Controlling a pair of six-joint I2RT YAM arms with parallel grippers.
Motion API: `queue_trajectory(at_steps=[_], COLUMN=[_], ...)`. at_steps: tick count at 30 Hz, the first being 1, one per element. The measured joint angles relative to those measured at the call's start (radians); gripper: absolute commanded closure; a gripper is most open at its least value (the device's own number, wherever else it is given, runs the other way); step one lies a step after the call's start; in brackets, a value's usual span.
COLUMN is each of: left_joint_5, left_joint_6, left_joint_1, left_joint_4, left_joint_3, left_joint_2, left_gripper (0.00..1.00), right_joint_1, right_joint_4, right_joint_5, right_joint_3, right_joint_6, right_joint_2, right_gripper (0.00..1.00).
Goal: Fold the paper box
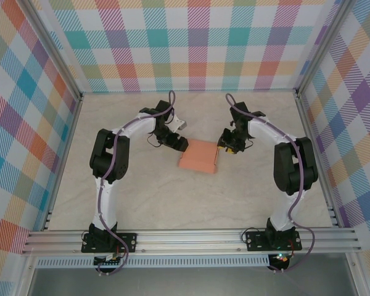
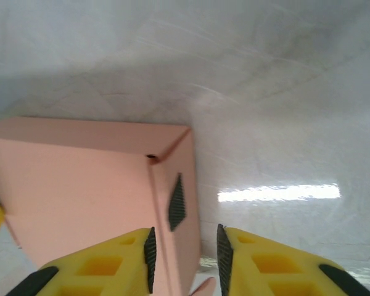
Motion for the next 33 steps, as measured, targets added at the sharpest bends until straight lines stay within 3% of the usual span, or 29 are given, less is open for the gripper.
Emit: queue_trajectory(at_steps=[16, 28, 33], left_joint_5=[0.004, -0.001, 0.0], left_joint_6=[-0.029, -0.045, -0.051], left_joint_1=[0.0, 0.0, 0.0], left_joint_4=[-0.02, -0.023, -0.023], left_joint_3=[0.02, 0.02, 0.02], left_joint_2=[0.017, 0.017, 0.017], left_gripper=[0.19, 0.19, 0.19], right_joint_1=[0.009, 0.009, 0.008], right_joint_4=[0.024, 0.02, 0.021], right_joint_5=[-0.041, -0.014, -0.013], right_joint_3=[0.002, -0.011, -0.018], right_joint_6=[0.008, 0.007, 0.006], right_joint_2=[0.029, 0.03, 0.032], right_gripper=[0.84, 0.82, 0.86])
